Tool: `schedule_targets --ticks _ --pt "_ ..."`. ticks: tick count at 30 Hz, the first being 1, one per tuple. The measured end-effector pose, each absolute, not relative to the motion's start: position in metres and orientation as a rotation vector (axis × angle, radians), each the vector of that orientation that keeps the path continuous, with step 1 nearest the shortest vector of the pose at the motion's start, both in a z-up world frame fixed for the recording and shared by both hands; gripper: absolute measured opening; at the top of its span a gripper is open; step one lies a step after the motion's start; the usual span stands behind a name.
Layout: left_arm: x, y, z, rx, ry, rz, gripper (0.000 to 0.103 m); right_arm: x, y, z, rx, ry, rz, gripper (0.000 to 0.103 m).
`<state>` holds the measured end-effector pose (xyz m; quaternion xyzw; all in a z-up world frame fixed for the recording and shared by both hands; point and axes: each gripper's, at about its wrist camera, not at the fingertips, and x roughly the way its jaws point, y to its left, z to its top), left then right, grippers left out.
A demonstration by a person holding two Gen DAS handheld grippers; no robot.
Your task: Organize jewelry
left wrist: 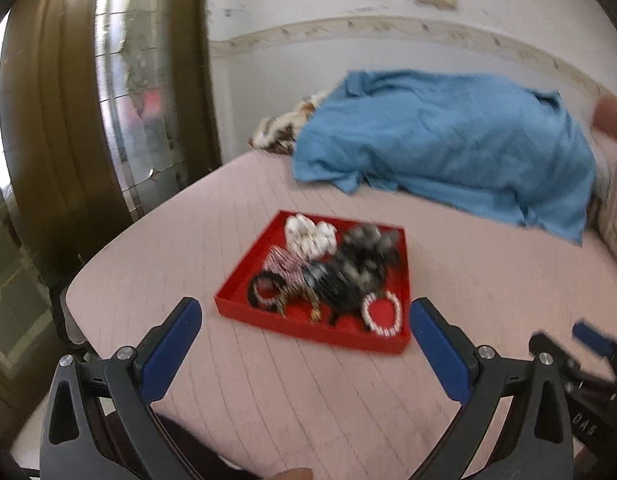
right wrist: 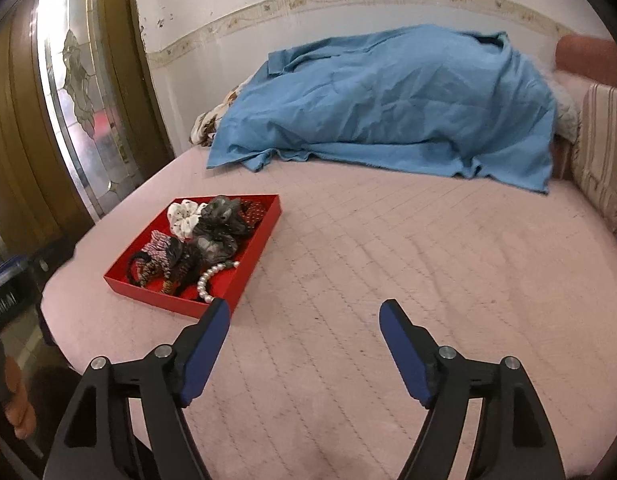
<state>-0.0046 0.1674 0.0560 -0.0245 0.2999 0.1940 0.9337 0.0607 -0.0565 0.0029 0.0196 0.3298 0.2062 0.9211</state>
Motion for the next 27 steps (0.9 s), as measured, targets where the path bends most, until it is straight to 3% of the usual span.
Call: schedule_targets --ticks 27 --pt "-0.009 0.166 0.014 -0.084 0.784 0.335 0.103 0.039 -0.050 -0.009 -0.053 0.692 0.393 0.086"
